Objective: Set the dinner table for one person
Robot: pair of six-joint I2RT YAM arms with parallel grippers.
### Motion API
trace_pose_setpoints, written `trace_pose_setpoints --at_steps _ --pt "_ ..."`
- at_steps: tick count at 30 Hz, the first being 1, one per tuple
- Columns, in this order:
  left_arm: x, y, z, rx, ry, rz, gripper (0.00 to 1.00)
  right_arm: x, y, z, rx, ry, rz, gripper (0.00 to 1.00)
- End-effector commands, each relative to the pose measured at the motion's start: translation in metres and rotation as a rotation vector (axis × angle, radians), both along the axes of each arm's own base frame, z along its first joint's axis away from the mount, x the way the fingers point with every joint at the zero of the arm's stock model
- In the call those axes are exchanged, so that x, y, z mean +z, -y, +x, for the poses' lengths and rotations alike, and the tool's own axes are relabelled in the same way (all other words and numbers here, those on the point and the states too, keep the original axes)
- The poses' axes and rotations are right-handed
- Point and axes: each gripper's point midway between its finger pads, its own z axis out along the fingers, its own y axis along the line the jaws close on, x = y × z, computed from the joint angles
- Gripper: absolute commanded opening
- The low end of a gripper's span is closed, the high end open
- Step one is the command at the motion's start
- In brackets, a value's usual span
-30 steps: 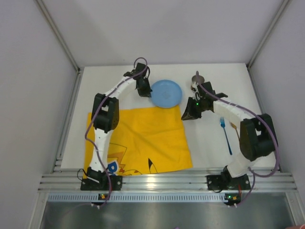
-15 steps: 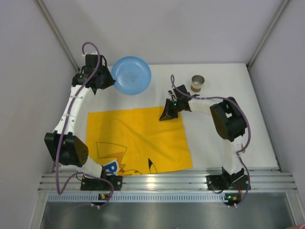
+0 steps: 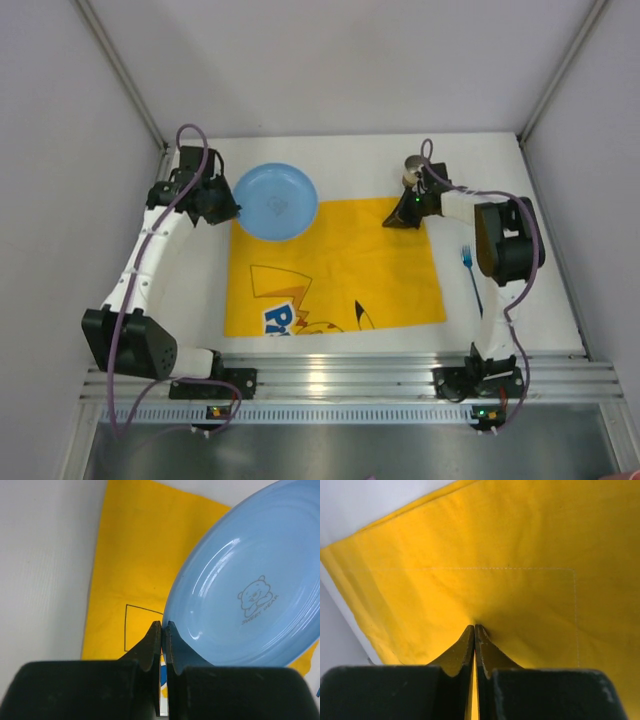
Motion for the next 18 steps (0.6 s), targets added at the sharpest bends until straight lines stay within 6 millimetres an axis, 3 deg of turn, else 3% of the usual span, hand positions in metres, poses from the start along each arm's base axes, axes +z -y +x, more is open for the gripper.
trace_pose_setpoints --at_steps 1,5,8,11,12,13,14,15,16,17,18 --pt "0.02 0.013 -0.005 -0.021 0.058 -0.076 0.0 -0.017 0.04 -0.003 -0.033 -0.019 -0.151 0.0" --pt "0.014 0.024 -0.008 -0.035 0.038 -0.1 0.0 -0.018 0.047 -0.003 -0.022 -0.02 -0.194 0.0" --pt "0.002 0.04 -0.012 -0.049 0.016 -0.115 0.0 -0.007 0.041 -0.002 -0.008 -0.003 -0.165 0.0" --pt "-0.01 0.061 -0.02 -0.081 -0.007 -0.118 0.0 0.02 0.04 -0.001 -0.006 0.048 -0.157 0.18" --pt "-0.013 0.068 -0.021 -0.091 -0.01 -0.114 0.0 0.043 0.04 0.0 -0.011 0.092 -0.15 0.3" --pt "-0.016 0.075 -0.024 -0.106 -0.014 -0.119 0.0 0.054 0.043 -0.003 -0.021 0.097 -0.153 0.51" --pt "-0.026 0.083 -0.028 -0.112 -0.028 -0.092 0.0 0.066 0.045 -0.004 -0.036 0.117 -0.159 0.58" --pt "-0.031 0.089 -0.03 -0.124 -0.033 -0.09 0.0 0.096 0.046 -0.007 -0.043 0.178 -0.152 0.64" --pt "-0.034 0.102 -0.033 -0.154 -0.027 -0.094 0.0 0.108 0.048 -0.013 -0.052 0.189 -0.154 0.77" --pt "-0.042 0.108 -0.034 -0.161 -0.039 -0.095 0.0 0.122 0.052 -0.015 -0.063 0.218 -0.163 0.82" --pt "-0.056 0.112 -0.04 -0.163 -0.066 -0.099 0.0 0.151 0.055 -0.02 -0.072 0.284 -0.16 0.86"
